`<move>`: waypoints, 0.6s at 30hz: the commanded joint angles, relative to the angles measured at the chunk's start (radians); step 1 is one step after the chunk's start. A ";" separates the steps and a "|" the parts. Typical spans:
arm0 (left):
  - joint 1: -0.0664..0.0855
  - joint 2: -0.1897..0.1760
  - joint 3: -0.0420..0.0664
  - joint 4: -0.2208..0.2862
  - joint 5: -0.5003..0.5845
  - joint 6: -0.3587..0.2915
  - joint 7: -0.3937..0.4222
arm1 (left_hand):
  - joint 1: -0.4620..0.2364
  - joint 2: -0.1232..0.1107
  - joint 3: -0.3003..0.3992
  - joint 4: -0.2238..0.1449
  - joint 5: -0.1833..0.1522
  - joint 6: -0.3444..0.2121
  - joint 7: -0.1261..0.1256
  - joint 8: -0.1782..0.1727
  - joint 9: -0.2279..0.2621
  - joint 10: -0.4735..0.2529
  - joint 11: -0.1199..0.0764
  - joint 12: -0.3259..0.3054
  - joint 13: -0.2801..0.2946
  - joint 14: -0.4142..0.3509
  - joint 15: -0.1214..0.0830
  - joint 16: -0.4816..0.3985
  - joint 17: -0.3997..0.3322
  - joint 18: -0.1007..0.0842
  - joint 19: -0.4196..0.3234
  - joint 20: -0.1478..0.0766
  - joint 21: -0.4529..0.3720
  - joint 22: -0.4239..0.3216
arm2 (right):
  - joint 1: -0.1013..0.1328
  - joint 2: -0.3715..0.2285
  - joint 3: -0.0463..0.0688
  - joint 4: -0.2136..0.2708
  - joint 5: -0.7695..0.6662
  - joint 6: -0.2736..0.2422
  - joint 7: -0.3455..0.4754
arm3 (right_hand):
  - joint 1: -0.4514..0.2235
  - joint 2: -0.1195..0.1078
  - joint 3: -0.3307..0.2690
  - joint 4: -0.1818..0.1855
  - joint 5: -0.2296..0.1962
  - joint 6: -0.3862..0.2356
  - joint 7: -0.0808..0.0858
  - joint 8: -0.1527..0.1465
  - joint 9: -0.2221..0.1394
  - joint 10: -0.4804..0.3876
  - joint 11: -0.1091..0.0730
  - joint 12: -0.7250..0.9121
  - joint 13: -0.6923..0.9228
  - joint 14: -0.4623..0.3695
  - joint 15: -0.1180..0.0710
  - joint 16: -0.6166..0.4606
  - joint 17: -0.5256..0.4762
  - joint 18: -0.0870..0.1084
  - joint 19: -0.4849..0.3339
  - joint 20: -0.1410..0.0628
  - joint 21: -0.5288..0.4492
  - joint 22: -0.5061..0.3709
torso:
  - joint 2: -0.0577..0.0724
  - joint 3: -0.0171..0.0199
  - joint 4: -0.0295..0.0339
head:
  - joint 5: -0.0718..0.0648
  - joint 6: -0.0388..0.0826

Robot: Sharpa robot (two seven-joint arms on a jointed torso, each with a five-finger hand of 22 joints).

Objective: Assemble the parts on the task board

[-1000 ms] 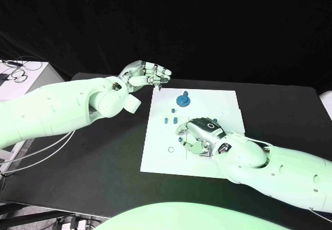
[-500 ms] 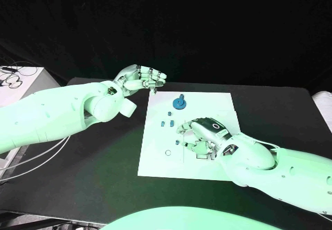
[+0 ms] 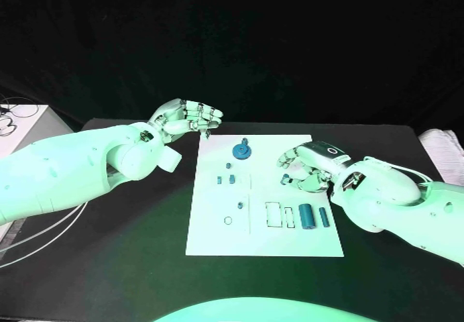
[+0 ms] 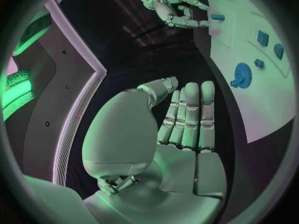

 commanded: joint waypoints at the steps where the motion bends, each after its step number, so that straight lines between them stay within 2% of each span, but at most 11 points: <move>1: 0.001 0.004 0.001 0.001 0.006 0.019 0.006 | -0.003 0.005 -0.004 -0.003 0.003 -0.008 0.001 0.006 -0.001 -0.008 0.000 0.004 0.001 -0.003 0.004 0.006 0.001 0.016 0.003 0.006 -0.006 -0.002 | 0.005 0.001 0.000 -0.025 -0.017 0.078 0.007 | 0.009 0.002 -0.020 0.002 -0.016 -0.003 -0.006 -0.006 -0.001 -0.013 0.000 -0.007 -0.006 0.002 0.004 -0.007 -0.009 0.002 -0.010 0.000 -0.013 -0.008 | 0.000 -0.0016 0.0016 | -0.001 0.000; 7: 0.001 0.004 0.001 0.001 0.006 0.021 0.006 | -0.003 0.005 -0.004 -0.003 0.003 -0.008 0.001 0.006 -0.001 -0.008 0.000 0.004 0.001 -0.003 0.004 0.006 0.001 0.016 0.003 0.006 -0.006 -0.002 | 0.008 0.011 0.001 -0.058 -0.037 0.108 -0.002 | 0.020 0.011 -0.056 0.007 -0.020 -0.005 -0.015 -0.009 -0.002 -0.024 0.003 -0.006 -0.013 -0.008 0.007 -0.016 -0.027 0.005 -0.017 0.003 -0.030 -0.019 | 0.001 -0.0013 0.0006 | -0.004 0.002; 10: 0.001 0.003 0.001 0.001 0.006 0.022 0.005 | -0.004 0.005 -0.005 -0.002 0.003 -0.009 0.001 0.006 -0.001 -0.009 0.000 0.005 0.001 -0.004 0.004 0.006 0.001 0.016 0.003 0.006 -0.007 -0.002 | 0.008 0.016 0.001 -0.068 -0.042 0.119 -0.006 | 0.021 0.012 -0.058 0.007 -0.020 -0.005 -0.015 -0.009 -0.002 -0.024 0.003 -0.006 -0.013 -0.008 0.007 -0.016 -0.028 0.005 -0.017 0.003 -0.031 -0.020 | 0.002 0.0000 0.0012 | -0.004 0.003; 15: 0.001 0.001 0.001 0.002 0.006 0.021 0.006 | -0.004 0.005 -0.005 -0.002 0.003 -0.009 0.001 0.006 -0.001 -0.009 0.000 0.005 0.001 -0.004 0.004 0.006 0.001 0.016 0.003 0.006 -0.007 -0.002 | 0.006 0.025 0.000 -0.079 -0.047 0.127 -0.005 | 0.028 0.019 -0.065 0.009 -0.018 0.002 -0.015 -0.007 0.000 -0.014 0.002 0.002 -0.014 -0.007 0.007 -0.012 -0.023 0.003 -0.013 0.002 -0.023 -0.012 | 0.002 -0.0010 0.0003 | -0.005 0.004; 18: 0.001 0.000 0.001 0.002 0.006 0.021 0.005 | -0.004 0.005 -0.005 -0.002 0.003 -0.009 0.001 0.006 -0.001 -0.009 0.000 0.005 0.001 -0.004 0.004 0.006 0.001 0.016 0.003 0.006 -0.007 -0.002 | 0.004 0.033 0.000 -0.080 -0.045 0.131 0.000 | 0.032 0.023 -0.068 0.013 -0.017 0.010 -0.014 -0.005 0.000 0.006 -0.003 0.014 -0.014 -0.001 0.004 -0.005 -0.012 0.000 -0.003 -0.001 -0.007 0.001 | 0.003 0.0002 0.0007 | -0.004 0.003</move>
